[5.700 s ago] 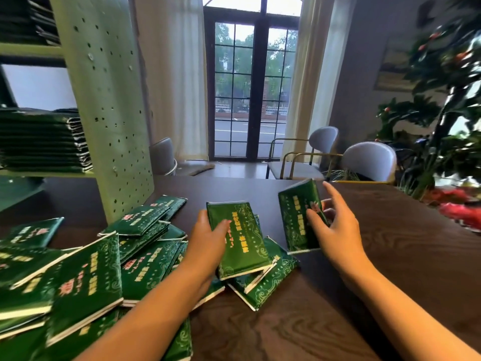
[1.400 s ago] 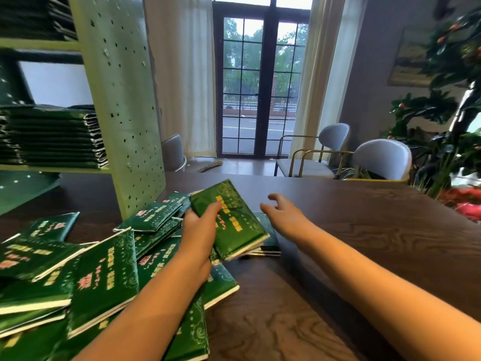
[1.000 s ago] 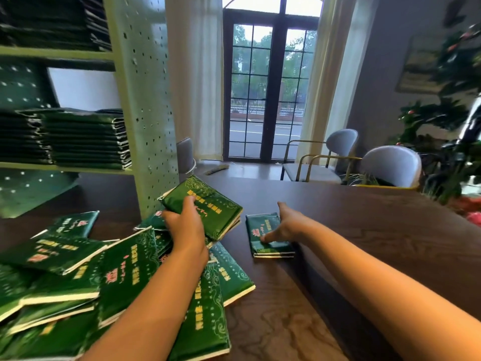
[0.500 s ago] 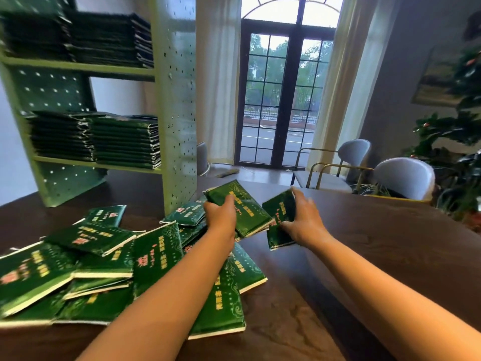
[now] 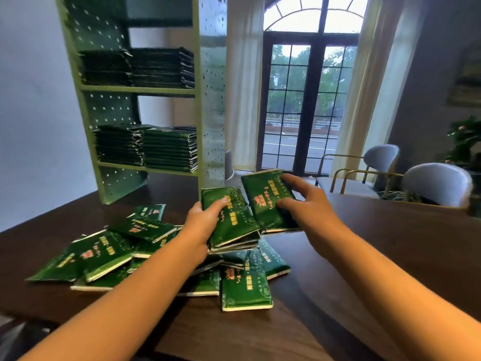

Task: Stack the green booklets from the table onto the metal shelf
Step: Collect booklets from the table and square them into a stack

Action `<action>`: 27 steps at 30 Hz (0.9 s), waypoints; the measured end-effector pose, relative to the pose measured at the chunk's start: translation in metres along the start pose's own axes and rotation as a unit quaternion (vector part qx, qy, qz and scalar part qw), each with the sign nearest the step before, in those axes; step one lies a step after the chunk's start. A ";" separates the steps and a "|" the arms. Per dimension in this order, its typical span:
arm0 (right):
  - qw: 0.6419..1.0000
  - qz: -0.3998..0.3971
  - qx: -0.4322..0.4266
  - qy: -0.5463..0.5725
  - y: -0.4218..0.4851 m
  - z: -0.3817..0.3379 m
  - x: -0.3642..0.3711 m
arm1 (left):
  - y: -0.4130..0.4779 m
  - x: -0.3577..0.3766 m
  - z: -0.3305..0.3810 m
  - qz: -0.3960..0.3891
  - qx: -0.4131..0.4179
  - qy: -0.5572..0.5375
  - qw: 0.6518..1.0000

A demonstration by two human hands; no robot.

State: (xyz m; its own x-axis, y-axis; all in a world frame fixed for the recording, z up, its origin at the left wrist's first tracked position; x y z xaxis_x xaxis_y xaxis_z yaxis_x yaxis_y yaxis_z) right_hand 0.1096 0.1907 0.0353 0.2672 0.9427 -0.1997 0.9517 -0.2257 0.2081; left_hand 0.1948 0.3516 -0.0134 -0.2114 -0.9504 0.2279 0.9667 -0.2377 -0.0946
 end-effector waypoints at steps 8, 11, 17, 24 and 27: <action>0.993 -0.093 -0.013 0.078 -0.019 -0.007 0.068 | -0.033 -0.063 0.001 0.039 -0.010 0.057 0.998; 0.990 -0.096 -0.012 0.100 -0.021 -0.011 0.088 | -0.039 -0.081 0.000 0.060 -0.004 0.050 0.997; 0.979 -0.098 -0.119 -0.133 -0.029 -0.006 0.126 | -0.044 -0.094 -0.004 0.053 -0.062 -0.054 0.995; 0.957 -0.130 -0.151 -0.212 -0.035 0.016 0.161 | -0.047 -0.099 -0.015 0.034 -0.010 -0.031 0.999; 0.954 -0.132 -0.123 -0.238 -0.021 0.022 0.154 | -0.048 -0.110 -0.015 0.065 0.008 -0.035 0.997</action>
State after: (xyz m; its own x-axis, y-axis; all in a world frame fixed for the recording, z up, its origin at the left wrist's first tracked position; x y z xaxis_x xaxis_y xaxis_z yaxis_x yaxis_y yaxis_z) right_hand 0.1342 0.3356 -0.0208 0.1166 0.7270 -0.6766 0.9468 0.1244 0.2969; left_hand 0.1694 0.4643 -0.0479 -0.0733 -0.9566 0.2820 0.9877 -0.1087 -0.1122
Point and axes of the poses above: each hand's wrist, its own y-axis towards the middle knuckle, its own x-axis out of the palm, z = x × y, the point moved 2 cm from there along y, towards the middle knuckle, and after that the axes turned 6 degrees about -z, right-handed, at the moved point
